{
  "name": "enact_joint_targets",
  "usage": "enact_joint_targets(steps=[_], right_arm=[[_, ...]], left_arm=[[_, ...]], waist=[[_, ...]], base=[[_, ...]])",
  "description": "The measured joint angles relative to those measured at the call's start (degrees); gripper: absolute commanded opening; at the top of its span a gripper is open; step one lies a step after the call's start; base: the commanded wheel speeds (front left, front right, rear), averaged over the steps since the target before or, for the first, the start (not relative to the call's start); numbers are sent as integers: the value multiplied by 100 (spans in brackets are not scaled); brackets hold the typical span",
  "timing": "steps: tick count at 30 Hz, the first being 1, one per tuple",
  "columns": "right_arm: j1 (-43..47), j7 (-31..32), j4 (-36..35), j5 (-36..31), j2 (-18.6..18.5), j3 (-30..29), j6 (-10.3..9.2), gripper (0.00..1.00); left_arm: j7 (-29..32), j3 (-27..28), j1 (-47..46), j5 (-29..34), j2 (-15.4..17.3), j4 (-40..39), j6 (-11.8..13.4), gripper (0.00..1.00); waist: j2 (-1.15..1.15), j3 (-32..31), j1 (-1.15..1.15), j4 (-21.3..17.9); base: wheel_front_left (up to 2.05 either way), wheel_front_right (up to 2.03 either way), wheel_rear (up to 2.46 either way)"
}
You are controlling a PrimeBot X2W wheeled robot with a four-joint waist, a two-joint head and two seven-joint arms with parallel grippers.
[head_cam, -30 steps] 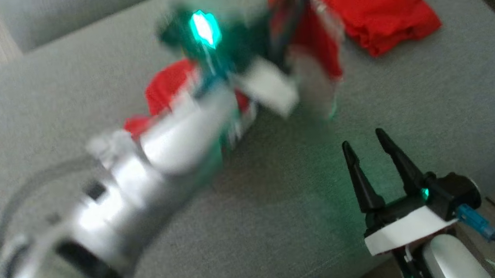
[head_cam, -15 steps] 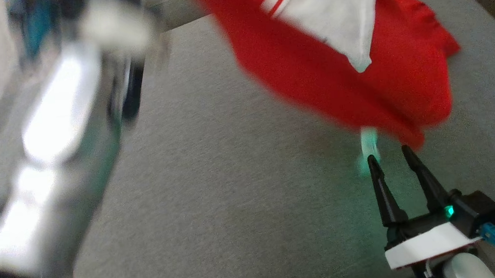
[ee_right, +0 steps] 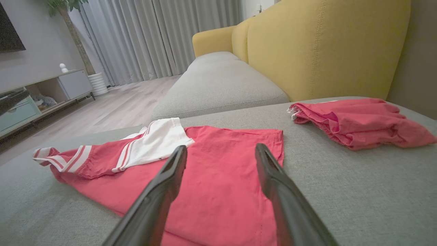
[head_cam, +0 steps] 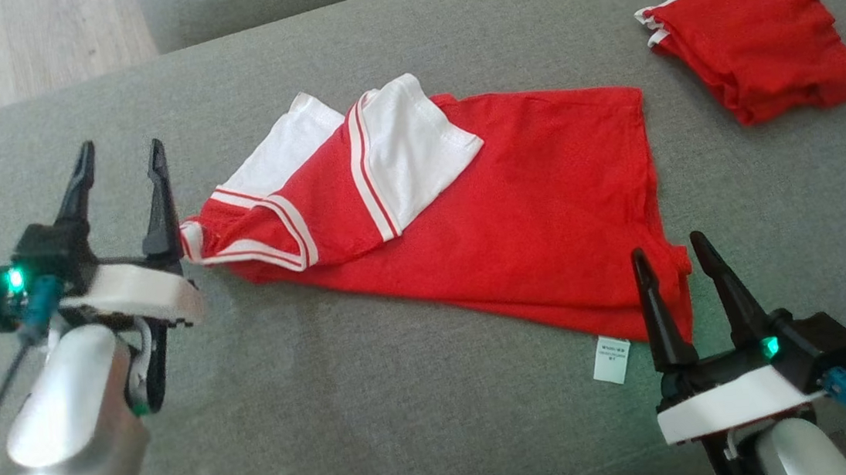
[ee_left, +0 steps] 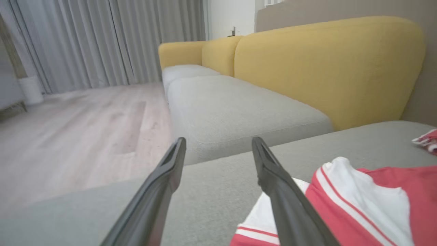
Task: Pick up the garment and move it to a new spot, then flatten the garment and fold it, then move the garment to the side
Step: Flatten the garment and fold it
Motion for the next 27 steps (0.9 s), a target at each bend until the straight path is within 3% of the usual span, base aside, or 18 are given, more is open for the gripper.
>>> enact_joint_targets(steps=[3,6,9,14,21,27], right_arm=[[14,0,2,1,0,-23,0,100],[24,0,2,1,0,-32,0,100],[16,0,-5,2,0,-13,0,100],[-230,0,-16,26,-1,88,0,100],[-526,0,-29,122,3,186,0,100],[-548,0,-27,157,4,246,0,100]], left_arm=[[0,-5,175,783,44,-450,404,100],[0,-392,163,1368,-138,-611,611,100],[352,-1009,-52,1720,-621,-425,590,100],[942,-1745,-821,1920,-1588,81,265,100],[1294,-2065,-1441,1920,-1664,1221,234,100],[1287,-2364,-1889,1653,-1680,1567,200,100]], waist=[[0,2,1,8],[0,44,0,8],[0,166,0,-22],[0,522,1,-142],[0,1039,2,-494],[0,1354,2,-812]], base=[[0,0,0],[0,0,0],[0,0,0],[0,0,0],[0,0,0],[0,0,0]])
